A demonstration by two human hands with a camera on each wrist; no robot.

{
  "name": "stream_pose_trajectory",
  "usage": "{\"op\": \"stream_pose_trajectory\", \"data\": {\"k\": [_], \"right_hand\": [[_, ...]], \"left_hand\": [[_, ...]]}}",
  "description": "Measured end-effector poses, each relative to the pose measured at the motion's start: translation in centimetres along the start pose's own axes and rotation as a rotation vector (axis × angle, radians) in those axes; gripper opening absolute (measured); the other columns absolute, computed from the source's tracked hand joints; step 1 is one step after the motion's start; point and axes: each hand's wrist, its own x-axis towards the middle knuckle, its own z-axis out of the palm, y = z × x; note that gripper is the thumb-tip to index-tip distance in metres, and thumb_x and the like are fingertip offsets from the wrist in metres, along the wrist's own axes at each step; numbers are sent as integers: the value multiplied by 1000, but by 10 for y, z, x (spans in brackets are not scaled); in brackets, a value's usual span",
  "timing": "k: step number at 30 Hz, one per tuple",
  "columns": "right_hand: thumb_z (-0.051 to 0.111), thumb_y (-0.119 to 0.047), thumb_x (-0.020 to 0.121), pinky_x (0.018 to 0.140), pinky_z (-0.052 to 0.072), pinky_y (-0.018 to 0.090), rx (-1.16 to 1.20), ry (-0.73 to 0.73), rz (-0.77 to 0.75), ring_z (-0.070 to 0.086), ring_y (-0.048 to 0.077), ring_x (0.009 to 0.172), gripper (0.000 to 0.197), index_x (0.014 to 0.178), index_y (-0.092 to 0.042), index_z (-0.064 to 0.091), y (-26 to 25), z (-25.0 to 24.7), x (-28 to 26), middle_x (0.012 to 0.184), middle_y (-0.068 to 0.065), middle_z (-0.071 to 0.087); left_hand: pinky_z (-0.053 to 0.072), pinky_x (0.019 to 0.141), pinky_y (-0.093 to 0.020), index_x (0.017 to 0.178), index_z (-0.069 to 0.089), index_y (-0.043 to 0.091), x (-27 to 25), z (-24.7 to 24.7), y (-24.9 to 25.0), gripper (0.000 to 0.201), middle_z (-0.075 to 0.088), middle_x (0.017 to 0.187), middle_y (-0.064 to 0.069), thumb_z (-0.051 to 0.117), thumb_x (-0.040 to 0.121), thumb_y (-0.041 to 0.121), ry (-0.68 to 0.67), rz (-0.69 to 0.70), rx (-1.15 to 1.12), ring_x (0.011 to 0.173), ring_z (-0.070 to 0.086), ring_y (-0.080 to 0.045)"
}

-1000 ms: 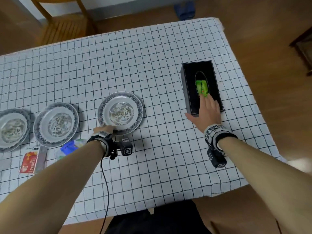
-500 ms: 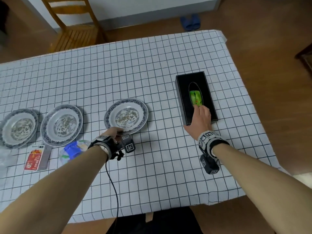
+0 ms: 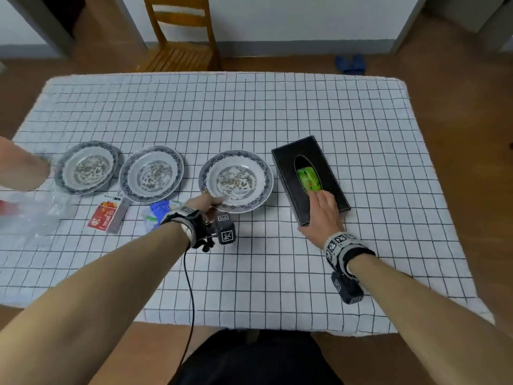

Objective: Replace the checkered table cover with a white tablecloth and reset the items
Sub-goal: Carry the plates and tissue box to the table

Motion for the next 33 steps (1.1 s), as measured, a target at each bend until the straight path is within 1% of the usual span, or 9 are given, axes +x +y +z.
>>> {"op": "stream_pose_trajectory", "data": {"k": [5, 7, 10, 13, 19, 22, 25, 28, 33], "right_hand": [[85, -40, 70, 120, 26, 38, -8, 8, -57, 25, 25, 139, 99, 147, -9, 31, -60, -5, -5, 147, 8, 38], [87, -39, 68, 118, 29, 38, 19, 19, -94, 29, 25, 134, 96, 143, -9, 36, -91, -7, -7, 142, 8, 43], [89, -37, 65, 116, 31, 39, 53, 38, -136, 31, 25, 131, 92, 139, -9, 40, -139, -6, -12, 137, 8, 45], [89, -37, 65, 117, 29, 38, 63, 33, -173, 29, 26, 133, 95, 141, -8, 40, -189, -3, -13, 138, 9, 43], [89, -42, 63, 118, 27, 34, 75, 3, -276, 28, 25, 133, 100, 142, -8, 40, -280, 12, -7, 139, 9, 43], [90, -45, 61, 117, 28, 33, 106, -30, -355, 28, 25, 132, 101, 141, -7, 41, -324, 23, -4, 138, 9, 43], [89, -39, 60, 116, 31, 36, 130, -64, -444, 29, 25, 131, 96, 138, -7, 43, -365, 37, -1, 135, 10, 45], [90, -40, 60, 115, 32, 36, 142, -82, -558, 32, 27, 130, 95, 137, -7, 45, -401, 52, 1, 133, 11, 48], [92, -41, 60, 115, 32, 37, 198, -187, -763, 32, 28, 131, 98, 137, -5, 45, -469, 81, -9, 134, 12, 49]], "left_hand": [[49, 56, -27, 81, 59, 13, -10, -59, -19, 11, 63, 48, 5, 68, 88, 10, -8, 50, -126, 49, 60, -12], [52, 55, -30, 86, 64, 5, -8, -92, -30, 14, 68, 61, -4, 76, 82, 11, 26, 27, -225, 50, 62, -17], [61, 73, -42, 109, 65, -5, -18, -138, -47, 40, 74, 77, -11, 80, 75, 9, 22, 19, -315, 63, 71, -23], [49, 38, -22, 83, 61, -1, -37, -181, -59, 13, 65, 49, -4, 65, 91, 8, 24, 18, -320, 36, 59, -14], [53, 51, -28, 85, 64, 0, -49, -269, -95, 9, 70, 72, -12, 72, 84, 4, 153, 1, -490, 49, 63, -20], [52, 69, -35, 88, 65, 1, -51, -312, -122, 18, 70, 64, -8, 76, 78, 11, 176, 1, -519, 66, 64, -25], [55, 85, -43, 91, 67, -1, -43, -348, -153, 24, 75, 76, -12, 79, 75, 12, 274, -14, -609, 79, 69, -29], [56, 66, -29, 84, 60, 8, -69, -367, -167, 8, 68, 53, 2, 67, 87, 6, 351, 17, -699, 57, 66, -14], [40, 60, -36, 65, 59, 6, -97, -403, -218, 23, 62, 56, -10, 75, 81, 8, 520, -111, -858, 51, 50, -21]]}}
